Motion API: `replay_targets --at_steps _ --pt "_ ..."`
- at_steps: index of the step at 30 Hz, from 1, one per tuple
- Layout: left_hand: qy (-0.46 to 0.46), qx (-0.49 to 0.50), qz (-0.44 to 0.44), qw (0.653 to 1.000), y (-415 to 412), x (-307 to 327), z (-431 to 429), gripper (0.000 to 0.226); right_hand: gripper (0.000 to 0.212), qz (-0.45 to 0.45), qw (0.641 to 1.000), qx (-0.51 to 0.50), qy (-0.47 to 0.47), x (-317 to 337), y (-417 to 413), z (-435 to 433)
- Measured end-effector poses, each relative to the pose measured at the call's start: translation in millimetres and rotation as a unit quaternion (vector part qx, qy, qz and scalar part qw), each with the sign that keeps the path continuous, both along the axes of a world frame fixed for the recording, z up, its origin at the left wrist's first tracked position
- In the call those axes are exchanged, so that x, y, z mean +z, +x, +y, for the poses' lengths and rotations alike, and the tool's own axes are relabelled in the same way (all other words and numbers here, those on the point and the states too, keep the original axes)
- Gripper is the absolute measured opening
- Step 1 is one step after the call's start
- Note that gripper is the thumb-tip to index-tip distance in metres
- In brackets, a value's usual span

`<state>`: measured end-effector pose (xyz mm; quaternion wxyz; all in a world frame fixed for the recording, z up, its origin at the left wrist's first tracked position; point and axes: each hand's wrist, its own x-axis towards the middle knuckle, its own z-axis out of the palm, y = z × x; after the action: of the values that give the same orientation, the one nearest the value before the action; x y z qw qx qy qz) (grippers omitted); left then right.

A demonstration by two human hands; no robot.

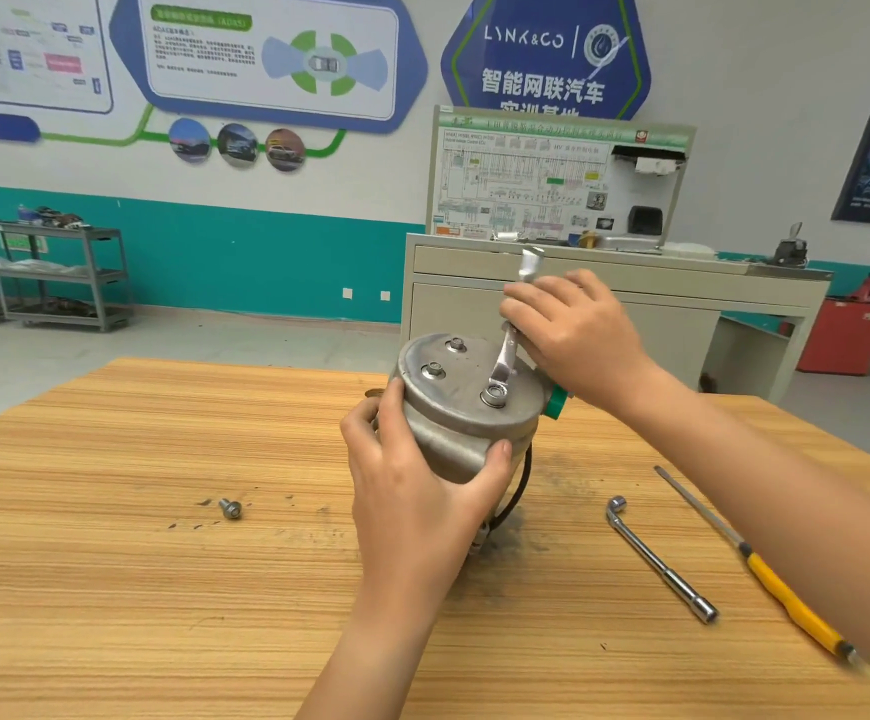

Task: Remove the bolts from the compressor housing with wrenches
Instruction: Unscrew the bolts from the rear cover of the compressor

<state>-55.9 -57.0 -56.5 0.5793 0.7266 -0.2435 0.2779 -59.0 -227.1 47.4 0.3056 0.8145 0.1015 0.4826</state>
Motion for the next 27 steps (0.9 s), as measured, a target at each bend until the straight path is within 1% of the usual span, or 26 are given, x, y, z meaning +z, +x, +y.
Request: replay_targets --at_steps 1,3,5,6,8,10,12,14,16,20,23,24,25,27 --pt "-0.006 0.007 0.002 1.000 -1.6 -1.5 -0.3 0.097 0.004 -0.033 0.999 0.009 0.040 -9.4 -6.6 0.6" --pt "-0.021 0.016 0.010 1.000 -5.7 -3.8 -1.4 0.099 0.017 -0.057 0.985 0.033 0.160 -23.0 -22.5 2.8" --pt "-0.033 0.018 0.023 0.999 -10.4 -5.5 -3.4 0.101 0.028 -0.045 0.958 0.047 0.278 -25.7 -42.4 8.2" --pt "-0.037 0.017 0.030 0.999 -12.6 -6.3 -4.6 0.101 0.031 -0.025 0.953 0.042 0.300 -27.0 -51.8 10.9" --pt "-0.048 0.011 0.034 0.998 -16.0 -8.5 -6.0 0.098 0.030 0.025 0.961 0.014 0.276 -33.0 -66.6 16.7" --pt "-0.068 0.006 0.025 0.997 -18.4 -10.7 -6.5 0.087 0.024 0.089 0.964 -0.030 0.250 -40.6 -77.2 23.2" --pt "-0.086 0.005 0.024 0.996 -17.7 -12.1 -6.5 0.072 0.033 0.139 0.952 -0.076 0.261 -45.2 -85.9 26.4" --pt "-0.105 0.003 0.021 0.994 -14.4 -12.6 -7.1 0.058 0.041 0.136 0.945 -0.110 0.277 -46.8 -94.1 22.8" --pt "-0.132 -0.004 0.002 0.991 -9.5 -11.7 -7.8 0.043 0.044 0.142 0.944 -0.149 0.259 -45.1 -102.3 23.4" --pt "-0.181 -0.032 -0.046 0.982 0.8 -11.7 -11.3 0.023 0.043 0.166 0.935 -0.172 0.263 -43.7 -103.9 27.5" --pt "-0.202 -0.064 -0.067 0.975 3.3 -11.4 -13.2 0.011 0.042 0.165 0.939 -0.204 0.223 -35.8 -100.4 29.1" --pt "-0.207 -0.078 -0.066 0.973 4.2 -10.7 -12.4 0.009 0.041 0.164 0.943 -0.211 0.201 -34.2 -99.9 28.8" --pt "-0.208 -0.094 -0.060 0.972 6.1 -9.4 -10.8 0.014 0.040 0.162 0.946 -0.215 0.178 -32.9 -99.3 27.9" --pt "-0.184 -0.126 -0.033 0.974 13.9 -5.6 -3.2 0.044 0.041 0.166 0.949 -0.212 0.162 -29.1 -99.0 29.1"
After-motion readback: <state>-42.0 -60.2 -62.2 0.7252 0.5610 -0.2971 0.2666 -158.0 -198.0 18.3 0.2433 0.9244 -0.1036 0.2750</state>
